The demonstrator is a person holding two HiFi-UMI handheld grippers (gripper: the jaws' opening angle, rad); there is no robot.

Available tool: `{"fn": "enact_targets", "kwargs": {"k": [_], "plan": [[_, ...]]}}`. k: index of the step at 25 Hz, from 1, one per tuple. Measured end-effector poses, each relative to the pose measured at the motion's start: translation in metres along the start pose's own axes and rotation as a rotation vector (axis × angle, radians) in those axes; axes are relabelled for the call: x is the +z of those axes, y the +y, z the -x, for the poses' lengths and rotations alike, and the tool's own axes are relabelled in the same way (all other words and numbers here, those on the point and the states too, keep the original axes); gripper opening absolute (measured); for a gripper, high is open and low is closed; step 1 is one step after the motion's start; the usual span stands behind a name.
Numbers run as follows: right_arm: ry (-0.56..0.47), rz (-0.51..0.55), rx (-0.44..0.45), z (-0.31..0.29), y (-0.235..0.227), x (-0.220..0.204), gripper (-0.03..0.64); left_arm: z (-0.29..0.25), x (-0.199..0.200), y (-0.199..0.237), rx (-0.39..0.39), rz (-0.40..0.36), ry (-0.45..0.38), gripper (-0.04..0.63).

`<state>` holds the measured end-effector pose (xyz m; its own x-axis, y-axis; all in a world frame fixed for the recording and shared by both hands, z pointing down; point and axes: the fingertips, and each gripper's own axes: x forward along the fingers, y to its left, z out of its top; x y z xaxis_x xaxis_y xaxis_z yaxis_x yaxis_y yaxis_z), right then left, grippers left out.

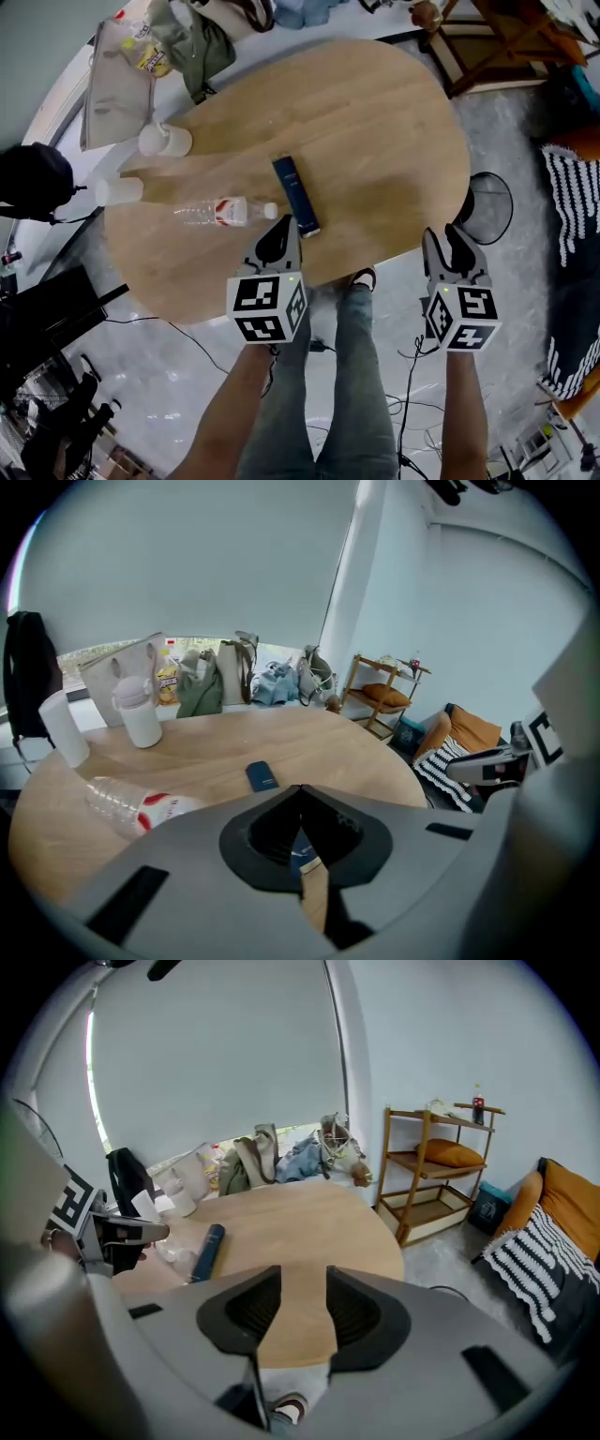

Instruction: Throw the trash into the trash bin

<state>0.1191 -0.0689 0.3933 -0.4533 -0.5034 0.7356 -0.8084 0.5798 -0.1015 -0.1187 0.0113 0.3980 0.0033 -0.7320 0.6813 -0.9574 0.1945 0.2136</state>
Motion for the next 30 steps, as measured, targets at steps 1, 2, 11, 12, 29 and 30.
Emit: {"fn": "enact_targets", "kwargs": {"k": [1, 2, 11, 12, 29, 30], "plan": [[0.001, 0.008, 0.018, -0.004, 0.013, 0.003, 0.16, 0.006, -0.002, 0.01, 0.013, 0.011, -0.002, 0.018], [0.004, 0.02, 0.037, -0.008, 0.025, 0.006, 0.16, 0.011, -0.004, 0.02, 0.026, 0.023, -0.004, 0.018], [0.049, 0.212, 0.219, -0.045, 0.121, 0.026, 0.16, 0.052, -0.025, 0.102, 0.163, 0.15, -0.04, 0.018], [0.056, 0.233, 0.24, -0.048, 0.132, 0.026, 0.16, 0.056, -0.028, 0.109, 0.175, 0.163, -0.043, 0.018], [0.242, 0.68, 0.531, -0.099, 0.257, 0.011, 0.169, 0.105, -0.093, 0.193, 0.362, 0.404, -0.069, 0.018], [0.25, 0.703, 0.54, -0.102, 0.261, 0.01, 0.169, 0.106, -0.096, 0.197, 0.372, 0.416, -0.069, 0.018]]}}
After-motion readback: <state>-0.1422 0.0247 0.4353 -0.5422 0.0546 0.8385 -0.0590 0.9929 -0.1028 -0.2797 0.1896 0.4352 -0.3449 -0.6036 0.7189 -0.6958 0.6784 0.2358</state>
